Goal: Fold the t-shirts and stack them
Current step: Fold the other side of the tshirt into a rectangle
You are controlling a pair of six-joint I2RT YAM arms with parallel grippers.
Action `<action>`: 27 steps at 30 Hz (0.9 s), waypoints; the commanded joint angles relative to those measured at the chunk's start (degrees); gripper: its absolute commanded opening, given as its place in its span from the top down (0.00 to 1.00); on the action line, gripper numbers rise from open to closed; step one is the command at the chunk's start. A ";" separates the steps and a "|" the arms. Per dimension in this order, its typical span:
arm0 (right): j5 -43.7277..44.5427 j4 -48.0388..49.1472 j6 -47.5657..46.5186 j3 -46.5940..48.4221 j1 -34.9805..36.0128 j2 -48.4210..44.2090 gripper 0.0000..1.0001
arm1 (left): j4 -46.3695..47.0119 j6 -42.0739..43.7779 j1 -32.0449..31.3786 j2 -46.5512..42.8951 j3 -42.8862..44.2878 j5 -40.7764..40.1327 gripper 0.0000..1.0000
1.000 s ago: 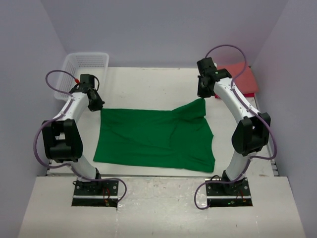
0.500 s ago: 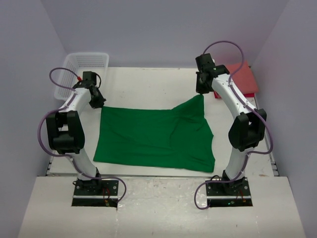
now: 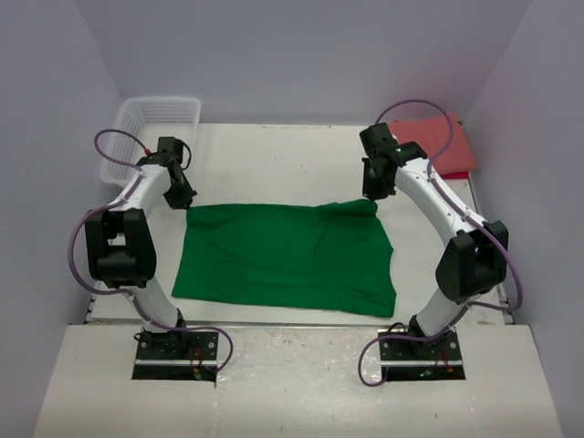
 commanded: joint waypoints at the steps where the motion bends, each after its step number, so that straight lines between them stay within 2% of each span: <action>1: 0.32 -0.94 3.25 -4.65 2.50 -7.15 1.00 | -5.34 -1.74 -1.38 -3.76 -1.65 -5.93 1.00; 7: 0.07 -2.43 6.68 -12.92 5.49 -14.88 1.00 | -13.08 -4.29 -3.32 -3.32 -4.89 -10.87 1.00; 12: -1.25 -3.49 10.54 -18.99 6.20 -19.01 1.00 | -13.52 -6.48 -3.32 -6.04 -10.35 -12.00 1.00; 17: -2.31 -4.80 14.32 -24.80 6.29 -22.45 1.00 | -16.77 -8.77 -3.32 -6.22 -10.79 -14.65 1.00; 27: -3.19 -3.40 16.17 -32.27 6.90 -24.91 1.00 | -16.25 -8.33 -3.23 -5.69 -11.50 -15.26 1.00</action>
